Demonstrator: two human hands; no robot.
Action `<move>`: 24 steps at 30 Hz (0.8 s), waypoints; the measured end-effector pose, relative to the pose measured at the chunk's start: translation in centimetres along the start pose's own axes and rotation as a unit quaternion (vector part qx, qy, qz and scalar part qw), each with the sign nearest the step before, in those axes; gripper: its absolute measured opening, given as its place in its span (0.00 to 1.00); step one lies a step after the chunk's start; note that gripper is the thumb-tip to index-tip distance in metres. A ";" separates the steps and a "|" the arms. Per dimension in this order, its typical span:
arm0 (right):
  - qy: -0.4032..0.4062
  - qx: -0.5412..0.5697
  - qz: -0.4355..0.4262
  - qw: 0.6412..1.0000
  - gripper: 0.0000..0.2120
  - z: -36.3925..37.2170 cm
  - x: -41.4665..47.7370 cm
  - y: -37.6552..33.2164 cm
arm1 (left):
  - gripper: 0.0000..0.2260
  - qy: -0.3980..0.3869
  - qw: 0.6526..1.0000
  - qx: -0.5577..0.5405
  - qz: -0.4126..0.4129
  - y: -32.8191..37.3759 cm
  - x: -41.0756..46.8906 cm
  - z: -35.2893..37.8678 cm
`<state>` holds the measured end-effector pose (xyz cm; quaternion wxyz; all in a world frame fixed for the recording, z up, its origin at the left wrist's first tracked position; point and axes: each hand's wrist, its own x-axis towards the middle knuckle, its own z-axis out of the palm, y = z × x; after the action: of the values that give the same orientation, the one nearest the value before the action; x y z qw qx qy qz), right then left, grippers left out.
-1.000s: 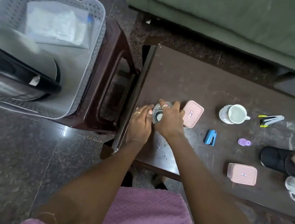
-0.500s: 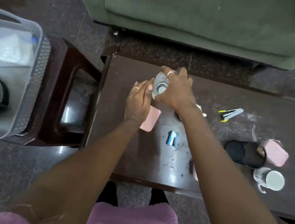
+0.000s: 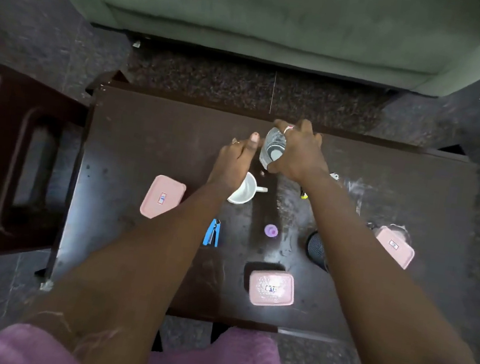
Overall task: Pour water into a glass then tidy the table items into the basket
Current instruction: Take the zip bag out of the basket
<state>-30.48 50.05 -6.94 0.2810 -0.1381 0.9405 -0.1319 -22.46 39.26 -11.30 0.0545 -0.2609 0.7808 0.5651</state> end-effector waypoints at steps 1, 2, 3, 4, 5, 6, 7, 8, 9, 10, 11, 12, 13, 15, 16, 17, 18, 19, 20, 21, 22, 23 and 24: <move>-0.005 0.001 -0.002 1.000 0.44 0.4 0.1 0.3 | 0.19 0.013 1.000 0.008 -0.010 -0.3 0.1 0.3; -0.010 -0.002 -0.004 1.000 0.45 0.8 0.2 0.6 | 0.19 0.026 0.999 0.012 -0.019 -0.5 0.1 0.7; -0.014 -0.005 -0.005 1.000 0.45 1.2 0.3 0.9 | 0.20 0.037 0.999 0.013 -0.026 -0.7 0.1 0.9; -0.016 -0.007 -0.004 1.000 0.45 1.5 0.4 1.0 | 0.20 0.041 0.999 0.014 -0.031 -0.8 0.2 1.1; -0.015 -0.005 -0.004 1.000 0.45 1.8 0.4 1.2 | 0.20 0.042 0.998 0.016 -0.033 -1.0 0.2 1.2; -0.010 -0.002 -0.004 1.000 0.44 2.0 0.4 1.2 | 0.20 0.044 0.998 0.021 -0.034 -1.1 0.1 1.3; -0.004 -0.004 -0.005 1.000 0.44 2.2 0.4 1.2 | 0.21 0.048 0.998 0.026 -0.032 -1.2 0.1 1.2; 0.002 -0.009 -0.006 1.000 0.44 2.3 0.4 1.1 | 0.23 0.054 0.998 0.030 -0.029 -1.1 0.1 1.2; 0.006 -0.014 -0.007 1.000 0.44 2.4 0.4 1.1 | 0.26 0.058 0.997 0.034 -0.027 -1.0 0.1 1.2; 0.008 -0.017 -0.008 1.000 0.43 2.5 0.3 1.0 | 0.29 0.059 0.997 0.038 -0.027 -0.9 0.1 1.1; 0.009 -0.017 -0.007 1.000 0.43 2.6 0.3 0.9 | 0.31 0.057 0.997 0.042 -0.028 -0.8 0.0 1.2; 0.008 -0.017 -0.005 1.000 0.43 2.6 0.2 0.8 | 0.31 0.055 0.997 0.045 -0.029 -0.7 0.0 1.2; 0.006 -0.016 -0.002 1.000 0.43 2.6 0.3 0.7 | 0.31 0.054 0.997 0.044 -0.031 -0.7 0.0 1.2; -0.002 -0.014 0.006 1.000 0.43 2.5 0.3 0.6 | 0.30 0.051 0.997 0.039 -0.045 -0.8 -0.1 1.3; -0.007 -0.015 0.008 1.000 0.43 2.4 0.3 0.5 | 0.29 0.047 0.997 0.040 -0.053 -0.8 0.0 1.4; -0.013 -0.020 0.009 1.000 0.43 2.2 0.3 0.4 | 0.27 0.042 0.997 0.041 -0.060 -0.8 0.0 1.4; -0.022 -0.025 0.010 0.999 0.44 2.0 0.3 0.3 | 0.25 0.036 0.996 0.041 -0.065 -0.9 -0.1 1.5; -0.033 -0.030 0.014 0.999 0.44 1.9 0.2 0.1 | 0.25 0.032 0.996 0.038 -0.069 -0.9 -0.2 1.4; -0.043 -0.036 0.021 0.998 0.45 1.8 0.2 -0.1 | 0.24 0.032 0.997 0.033 -0.068 -0.9 -0.3 1.2; -0.049 -0.044 0.032 0.997 0.46 1.6 0.1 -0.2 | 0.23 0.034 0.997 0.026 -0.064 -0.8 -0.5 1.1; -0.053 -0.054 0.044 0.996 0.47 1.4 0.1 -0.6 | 0.21 0.036 0.998 0.018 -0.056 -0.7 -0.7 0.7; -0.052 -0.061 0.055 0.995 0.47 1.3 0.0 -1.0 | 0.20 0.034 0.998 0.011 -0.045 -0.6 -1.0 0.3; -0.043 -0.062 0.061 0.995 0.47 1.2 -0.2 -1.6 | 0.19 0.031 0.999 0.006 -0.036 -0.7 -1.2 -0.3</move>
<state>-29.35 48.38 -7.32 0.3199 -0.1038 0.9404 -0.0495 -21.05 39.26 -11.32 0.0516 -0.3059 0.7755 0.5499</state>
